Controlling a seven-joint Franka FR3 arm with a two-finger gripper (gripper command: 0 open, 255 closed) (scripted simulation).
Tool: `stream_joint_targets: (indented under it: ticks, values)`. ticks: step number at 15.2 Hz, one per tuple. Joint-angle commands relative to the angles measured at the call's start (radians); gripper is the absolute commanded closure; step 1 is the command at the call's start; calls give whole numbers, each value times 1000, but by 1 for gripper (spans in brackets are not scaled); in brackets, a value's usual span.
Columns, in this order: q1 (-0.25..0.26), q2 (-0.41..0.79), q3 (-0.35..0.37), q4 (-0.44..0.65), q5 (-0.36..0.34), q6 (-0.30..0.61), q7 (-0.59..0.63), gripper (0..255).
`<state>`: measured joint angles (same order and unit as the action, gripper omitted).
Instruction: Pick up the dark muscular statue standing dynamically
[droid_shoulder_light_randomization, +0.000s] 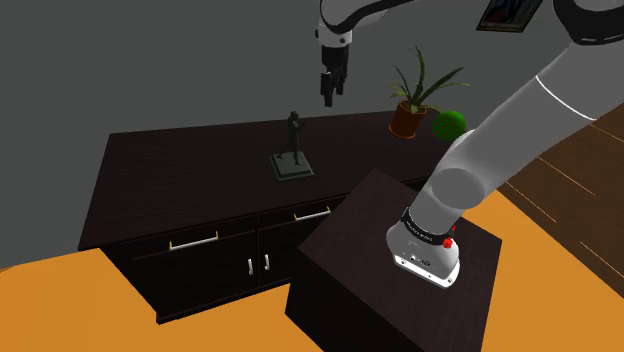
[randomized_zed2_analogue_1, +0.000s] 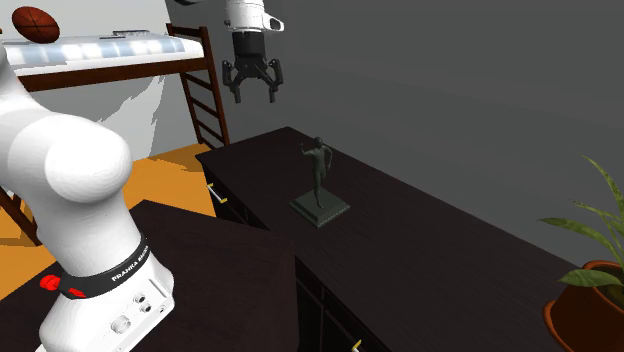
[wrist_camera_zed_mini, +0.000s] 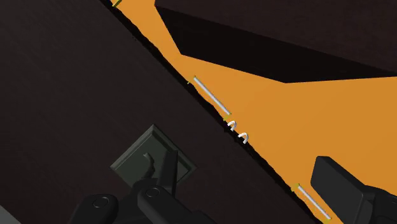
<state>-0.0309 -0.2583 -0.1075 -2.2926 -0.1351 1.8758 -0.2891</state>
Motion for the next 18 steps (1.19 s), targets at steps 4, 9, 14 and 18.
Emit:
stream_joint_targets:
  ticks: [4, 9, 14, 18]
  values:
    - [-12, 187, -22, 94, -8, 104, -37, 0]
    - [-26, 378, -36, 229, -2, 170, -73, 0]
    - [-45, 571, -41, 397, 10, 204, -109, 0]
    - [-64, 730, -40, 559, 20, 208, -136, 0]
